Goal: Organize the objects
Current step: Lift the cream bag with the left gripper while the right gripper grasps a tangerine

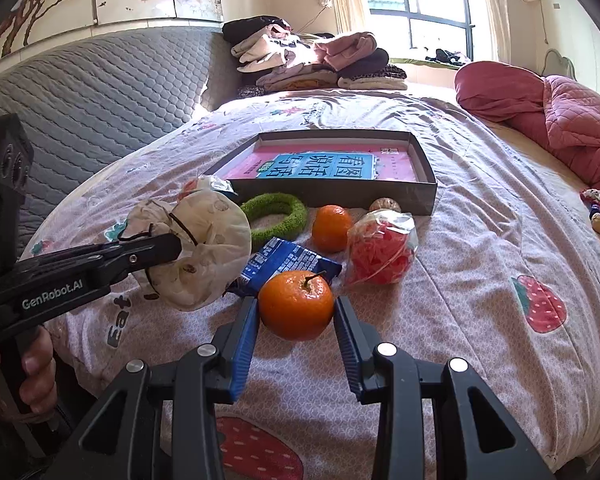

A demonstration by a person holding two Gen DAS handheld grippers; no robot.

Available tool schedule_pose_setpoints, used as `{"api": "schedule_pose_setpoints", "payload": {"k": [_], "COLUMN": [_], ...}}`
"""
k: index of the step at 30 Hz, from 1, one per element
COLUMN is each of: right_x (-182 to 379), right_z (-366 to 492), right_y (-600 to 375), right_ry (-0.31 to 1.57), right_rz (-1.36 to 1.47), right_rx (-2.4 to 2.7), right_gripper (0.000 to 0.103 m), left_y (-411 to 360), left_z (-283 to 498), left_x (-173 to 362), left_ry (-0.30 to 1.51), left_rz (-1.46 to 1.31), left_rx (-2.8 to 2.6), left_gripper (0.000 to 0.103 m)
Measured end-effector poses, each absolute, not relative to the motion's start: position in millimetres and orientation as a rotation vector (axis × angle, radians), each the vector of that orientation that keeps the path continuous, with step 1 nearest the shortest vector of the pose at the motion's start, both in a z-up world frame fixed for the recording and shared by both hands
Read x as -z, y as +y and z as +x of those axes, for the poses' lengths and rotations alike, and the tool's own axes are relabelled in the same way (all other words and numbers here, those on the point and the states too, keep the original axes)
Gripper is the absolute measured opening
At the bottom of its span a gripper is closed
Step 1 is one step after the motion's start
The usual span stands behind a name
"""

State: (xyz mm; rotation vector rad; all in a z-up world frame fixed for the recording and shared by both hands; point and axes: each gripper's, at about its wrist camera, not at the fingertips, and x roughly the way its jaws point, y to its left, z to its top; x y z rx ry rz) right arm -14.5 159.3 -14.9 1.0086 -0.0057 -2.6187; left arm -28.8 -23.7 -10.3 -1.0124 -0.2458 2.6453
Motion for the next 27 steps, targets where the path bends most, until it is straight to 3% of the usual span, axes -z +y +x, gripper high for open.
{"api": "schedule_pose_setpoints", "payload": {"k": [27], "right_x": [-28], "right_z": [-94], "right_y": [172], "right_ry": [0.042], "right_rz": [0.898], "right_rx": [2.72], "right_gripper": [0.039], "left_y": [-30], "left_z": [-122], "left_x": [-36], "left_ry": [-0.259], "left_rz": [-1.055], "left_rx": [-2.659], "left_gripper": [0.011]}}
